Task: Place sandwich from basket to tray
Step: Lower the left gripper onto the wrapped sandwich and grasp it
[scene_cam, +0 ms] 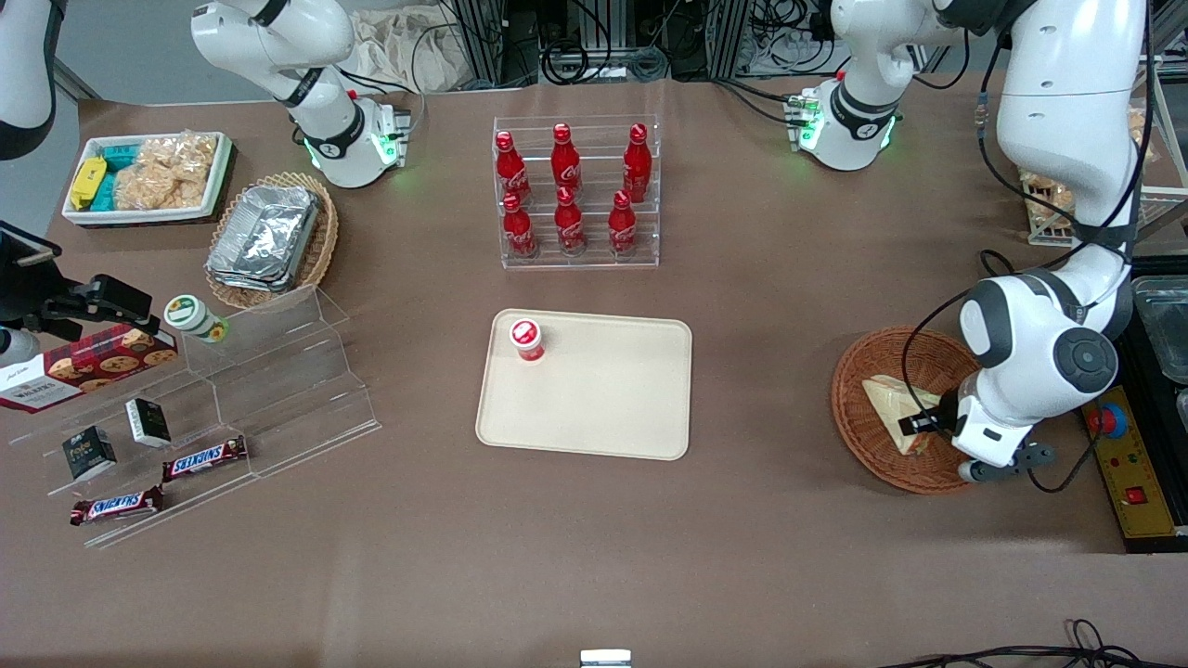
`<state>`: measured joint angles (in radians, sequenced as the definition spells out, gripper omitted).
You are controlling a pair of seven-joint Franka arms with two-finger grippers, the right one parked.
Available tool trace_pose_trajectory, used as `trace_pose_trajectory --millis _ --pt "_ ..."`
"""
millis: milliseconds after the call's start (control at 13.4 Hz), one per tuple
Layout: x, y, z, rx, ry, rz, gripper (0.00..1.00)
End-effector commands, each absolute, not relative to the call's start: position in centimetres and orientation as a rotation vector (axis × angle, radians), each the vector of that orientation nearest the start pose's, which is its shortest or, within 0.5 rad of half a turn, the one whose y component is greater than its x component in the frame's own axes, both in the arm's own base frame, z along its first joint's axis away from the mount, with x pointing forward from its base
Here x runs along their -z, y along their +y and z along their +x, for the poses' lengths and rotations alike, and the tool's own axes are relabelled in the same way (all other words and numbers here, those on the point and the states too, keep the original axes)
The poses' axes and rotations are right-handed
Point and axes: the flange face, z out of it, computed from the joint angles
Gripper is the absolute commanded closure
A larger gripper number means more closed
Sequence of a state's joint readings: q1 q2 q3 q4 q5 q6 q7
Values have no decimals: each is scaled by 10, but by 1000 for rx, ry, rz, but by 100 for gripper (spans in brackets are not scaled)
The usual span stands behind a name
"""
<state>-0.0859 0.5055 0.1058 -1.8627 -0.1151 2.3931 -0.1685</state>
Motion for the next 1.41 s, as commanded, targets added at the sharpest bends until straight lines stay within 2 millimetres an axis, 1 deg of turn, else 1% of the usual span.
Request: trace_pose_trajectory --millis 0,74,149,223,298,446,595,744,893,1041,1116,1190,1339 --pt "-269 4 653 84 -426 -3158 80" --pt "-280 1 657 76 -417 -3163 80" --pt "-301 -1 664 51 -407 -3168 81" --pt "-326 -4 670 16 -391 -3173 81" --pt "-356 -6 675 -21 -368 -3173 81" --pt "-410 -9 677 -75 -337 -3175 81" --pt "-455 -9 671 -92 -318 -3167 81" --pt "-499 -11 657 -136 -282 -3121 81" --pt "-538 -21 644 -208 -248 -3103 81" --pt "-570 -52 630 -274 -186 -3057 81" --pt "-581 -70 623 -291 -204 -3023 81" --pt "-589 -98 616 -292 -231 -3011 81" --pt "-592 -160 602 -272 -304 -2990 81"
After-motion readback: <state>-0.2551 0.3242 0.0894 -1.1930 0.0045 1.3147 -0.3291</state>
